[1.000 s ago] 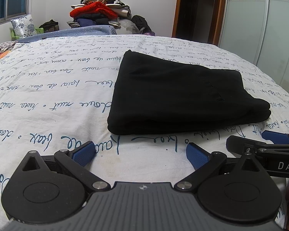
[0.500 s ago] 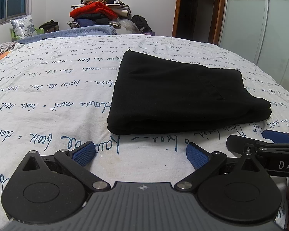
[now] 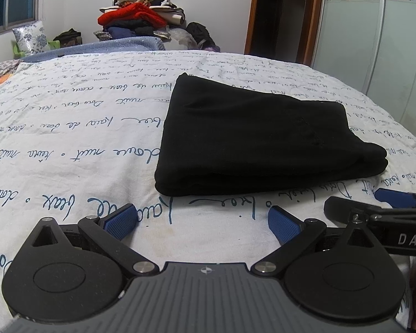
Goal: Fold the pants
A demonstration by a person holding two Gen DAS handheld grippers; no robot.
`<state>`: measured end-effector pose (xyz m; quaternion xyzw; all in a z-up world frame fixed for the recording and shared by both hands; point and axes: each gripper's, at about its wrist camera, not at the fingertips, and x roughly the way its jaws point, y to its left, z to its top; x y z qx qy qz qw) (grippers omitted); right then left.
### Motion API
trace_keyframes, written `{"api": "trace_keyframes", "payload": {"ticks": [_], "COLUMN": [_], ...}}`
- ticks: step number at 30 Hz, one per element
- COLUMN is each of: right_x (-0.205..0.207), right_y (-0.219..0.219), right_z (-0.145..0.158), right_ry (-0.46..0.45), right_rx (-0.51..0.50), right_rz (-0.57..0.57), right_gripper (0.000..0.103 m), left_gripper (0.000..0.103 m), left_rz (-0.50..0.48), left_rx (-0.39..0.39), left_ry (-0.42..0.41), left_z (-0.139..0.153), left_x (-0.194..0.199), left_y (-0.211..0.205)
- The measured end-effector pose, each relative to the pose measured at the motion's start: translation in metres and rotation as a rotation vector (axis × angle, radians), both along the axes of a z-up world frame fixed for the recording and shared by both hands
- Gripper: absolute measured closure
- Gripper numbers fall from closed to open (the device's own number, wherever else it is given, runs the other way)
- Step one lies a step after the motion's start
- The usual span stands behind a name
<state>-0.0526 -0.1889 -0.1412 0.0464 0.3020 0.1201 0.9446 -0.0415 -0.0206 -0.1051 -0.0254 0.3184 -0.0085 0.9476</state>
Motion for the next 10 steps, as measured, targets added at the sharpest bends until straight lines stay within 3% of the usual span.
{"api": "trace_keyframes", "payload": {"ticks": [10], "right_x": [0.0], "right_y": [0.002], "right_z": [-0.0006], "right_ry": [0.001], "right_rx": [-0.016], "right_rz": [0.002], "right_gripper": [0.0], "left_gripper": [0.0], "left_rz": [0.017], "left_rx": [0.028], "left_ry": [0.013], "left_z": [0.0001], "left_x": [0.0002], "left_y": [-0.0033]}}
